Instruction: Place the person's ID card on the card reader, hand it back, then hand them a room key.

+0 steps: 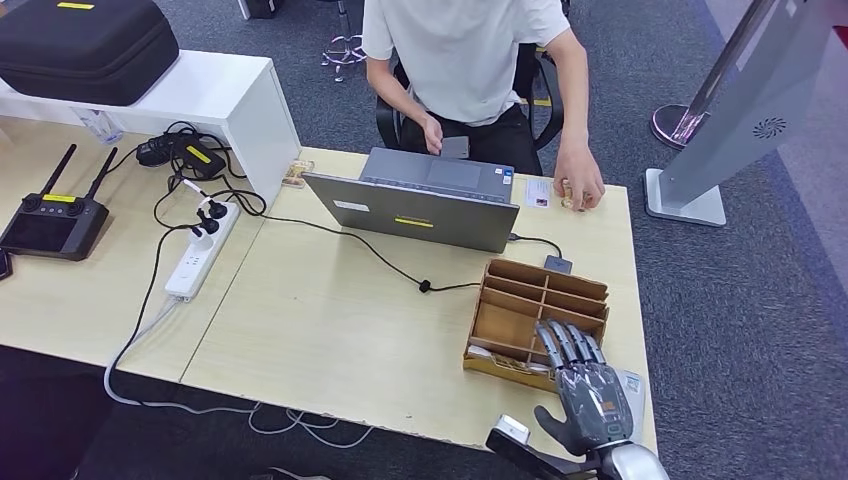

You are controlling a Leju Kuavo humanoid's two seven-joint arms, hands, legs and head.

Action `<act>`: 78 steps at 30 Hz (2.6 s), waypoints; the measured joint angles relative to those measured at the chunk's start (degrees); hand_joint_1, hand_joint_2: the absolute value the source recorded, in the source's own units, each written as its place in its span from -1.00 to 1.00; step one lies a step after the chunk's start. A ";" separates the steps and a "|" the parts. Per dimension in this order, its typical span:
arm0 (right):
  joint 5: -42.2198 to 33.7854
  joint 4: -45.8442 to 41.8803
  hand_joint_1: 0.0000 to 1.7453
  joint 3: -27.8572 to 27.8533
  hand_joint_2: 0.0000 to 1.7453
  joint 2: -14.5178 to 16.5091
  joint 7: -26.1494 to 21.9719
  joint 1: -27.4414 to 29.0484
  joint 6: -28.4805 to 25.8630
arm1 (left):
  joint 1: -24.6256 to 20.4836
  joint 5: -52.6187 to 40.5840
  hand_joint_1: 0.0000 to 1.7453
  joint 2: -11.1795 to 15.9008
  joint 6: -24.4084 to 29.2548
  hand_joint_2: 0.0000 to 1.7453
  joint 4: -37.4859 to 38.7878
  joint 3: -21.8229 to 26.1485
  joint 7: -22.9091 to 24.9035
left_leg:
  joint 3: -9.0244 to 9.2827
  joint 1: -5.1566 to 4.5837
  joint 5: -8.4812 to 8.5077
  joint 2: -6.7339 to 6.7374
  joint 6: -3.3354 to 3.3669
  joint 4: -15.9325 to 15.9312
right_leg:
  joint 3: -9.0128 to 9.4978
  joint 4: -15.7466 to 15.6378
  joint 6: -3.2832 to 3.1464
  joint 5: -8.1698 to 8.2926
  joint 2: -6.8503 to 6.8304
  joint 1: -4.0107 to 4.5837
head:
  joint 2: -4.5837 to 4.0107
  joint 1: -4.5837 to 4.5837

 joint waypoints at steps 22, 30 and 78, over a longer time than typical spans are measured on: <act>0.22 0.95 -1.00 -1.94 1.00 1.35 -0.24 -0.01 -0.24 | 0.01 0.16 -1.00 0.04 0.11 1.00 0.00 0.04 0.00 | 0.00 0.00 0.00 0.00 0.00 0.00 | 0.00 0.00 0.00 0.00 0.00 0.00 | 0.00 0.00; 0.22 0.95 -1.00 -1.94 1.00 1.38 -0.24 -0.01 -0.24 | 0.01 0.16 -1.00 0.04 0.11 1.00 0.00 0.04 0.00 | 0.00 0.00 0.00 0.00 0.00 0.00 | 0.00 0.00 0.00 0.00 0.00 0.00 | 0.00 0.00; -0.19 1.30 1.00 -5.26 1.00 2.10 -2.23 0.84 -1.34 | 0.01 0.38 -1.00 0.10 0.16 1.00 0.00 0.89 0.02 | 0.00 0.00 0.00 0.01 0.00 0.00 | -0.01 0.00 0.00 0.00 0.01 0.00 | 0.00 0.00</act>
